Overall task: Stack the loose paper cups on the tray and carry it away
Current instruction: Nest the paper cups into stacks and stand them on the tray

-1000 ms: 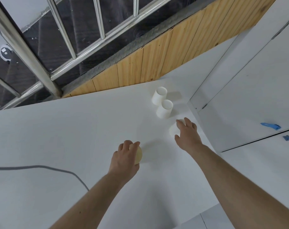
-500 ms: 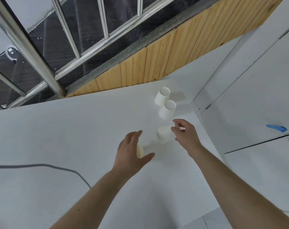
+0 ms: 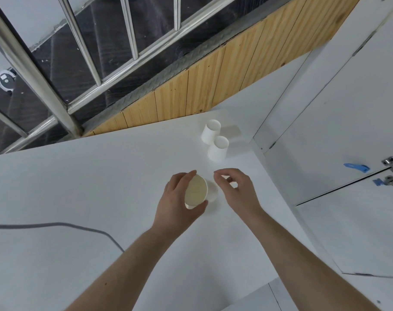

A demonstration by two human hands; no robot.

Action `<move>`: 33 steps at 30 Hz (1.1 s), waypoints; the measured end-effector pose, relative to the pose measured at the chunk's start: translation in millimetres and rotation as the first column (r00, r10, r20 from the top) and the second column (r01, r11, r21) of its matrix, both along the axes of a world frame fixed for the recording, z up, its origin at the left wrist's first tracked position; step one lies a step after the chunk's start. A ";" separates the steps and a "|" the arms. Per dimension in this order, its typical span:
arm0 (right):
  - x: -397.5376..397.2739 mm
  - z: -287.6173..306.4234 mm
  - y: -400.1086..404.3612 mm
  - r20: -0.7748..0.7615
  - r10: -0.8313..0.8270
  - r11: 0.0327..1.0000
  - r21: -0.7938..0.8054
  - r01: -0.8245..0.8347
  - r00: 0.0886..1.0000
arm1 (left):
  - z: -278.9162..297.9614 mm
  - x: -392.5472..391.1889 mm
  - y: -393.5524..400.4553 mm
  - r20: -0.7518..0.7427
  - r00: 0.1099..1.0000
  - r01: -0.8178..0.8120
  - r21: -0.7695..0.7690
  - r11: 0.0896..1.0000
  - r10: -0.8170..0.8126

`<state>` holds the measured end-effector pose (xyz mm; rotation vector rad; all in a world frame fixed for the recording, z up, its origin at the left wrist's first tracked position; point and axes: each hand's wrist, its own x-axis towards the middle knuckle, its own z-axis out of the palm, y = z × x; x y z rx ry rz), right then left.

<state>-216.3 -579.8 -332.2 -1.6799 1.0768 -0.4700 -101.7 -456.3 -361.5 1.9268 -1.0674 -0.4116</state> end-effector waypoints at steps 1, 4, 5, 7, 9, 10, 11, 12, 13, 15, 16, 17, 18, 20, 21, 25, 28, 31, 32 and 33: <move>-1.9 0.7 2.8 0.006 0.038 0.998 -0.050 -0.038 0.999 | -0.6 -1.7 -0.8 0.035 0.999 0.006 0.019 1.000 -0.007; -3.4 -1.7 8.8 -0.071 0.163 0.976 -0.131 -0.171 0.984 | -2.8 -6.8 -4.0 0.140 0.989 0.031 0.049 0.998 -0.037; -4.0 -3.9 9.6 -0.106 0.172 0.973 -0.137 -0.186 0.979 | -3.7 -9.0 -5.1 0.168 0.985 0.040 0.058 0.998 -0.049; -3.5 -8.9 10.4 -0.144 0.155 0.980 -0.102 -0.171 0.977 | -5.8 -12.0 -5.9 0.203 0.977 0.047 0.079 0.996 -0.062; -5.0 -13.6 10.2 -0.172 0.107 0.990 -0.068 -0.120 0.979 | -8.2 -13.2 -5.4 0.222 0.972 0.053 0.100 0.994 -0.074; -6.3 -15.4 9.4 -0.192 0.079 0.993 -0.068 -0.094 0.978 | -9.5 -12.2 -4.5 0.233 0.969 0.051 0.121 0.991 -0.078; -8.4 -17.8 7.6 -0.218 0.053 0.995 -0.076 -0.071 0.975 | -10.8 -10.3 -2.9 0.245 0.966 0.048 0.158 0.986 -0.086; -11.3 -20.5 5.5 -0.249 0.031 0.995 -0.087 -0.054 0.968 | -11.9 -7.6 -0.6 0.255 0.962 0.046 0.214 0.976 -0.102; -15.3 -24.1 3.1 -0.283 0.014 0.995 -0.093 -0.042 0.959 | -13.5 -4.7 2.1 0.263 0.957 0.043 0.284 0.958 -0.121; -22.9 -31.8 -1.8 -0.348 -0.007 0.996 -0.085 -0.025 0.937 | -17.6 2.5 7.8 0.278 0.947 0.025 0.431 0.902 -0.159; -26.0 -35.8 -3.5 -0.379 -0.011 0.997 -0.076 -0.019 0.925 | -19.7 5.8 10.4 0.274 0.946 0.019 0.489 0.872 -0.174; -29.0 -39.3 -4.6 -0.407 -0.015 0.998 -0.068 -0.014 0.913 | -21.6 7.7 12.3 0.263 0.947 0.018 0.531 0.847 -0.185; -31.0 -42.6 -4.7 -0.429 -0.015 0.998 -0.064 -0.014 0.903 | -23.5 9.5 14.2 0.248 0.949 0.022 0.561 0.828 -0.193; -34.1 -49.0 -4.6 -0.455 -0.006 0.998 -0.060 -0.024 0.890 | -26.1 11.5 17.0 0.218 0.954 0.039 0.592 0.805 -0.207; -34.6 -52.0 -4.3 -0.463 -0.001 0.998 -0.055 -0.028 0.886 | -27.2 12.1 18.3 0.204 0.957 0.046 0.596 0.802 -0.207; -34.6 -59.3 -2.5 -0.529 0.037 0.995 -0.062 -0.083 0.848 | -30.3 14.0 21.8 0.173 0.967 0.057 0.570 0.820 -0.187; -34.1 -56.5 1.9 -0.631 0.038 0.965 -0.177 -0.191 0.775 | -29.8 15.9 23.7 0.173 0.969 0.053 0.547 0.835 -0.175; -31.3 -50.0 11.5 -0.652 0.126 0.921 -0.203 -0.332 0.748 | -27.4 16.8 27.0 0.175 0.972 0.045 0.516 0.855 -0.157; -30.1 -49.1 15.1 -0.670 0.174 0.903 -0.184 -0.389 0.721 | -26.5 17.0 28.5 0.175 0.972 0.046 0.504 0.863 -0.155; -28.7 -49.0 18.3 -0.692 0.215 0.884 -0.162 -0.438 0.689 | -25.0 17.0 30.2 0.175 0.973 0.050 0.490 0.870 -0.154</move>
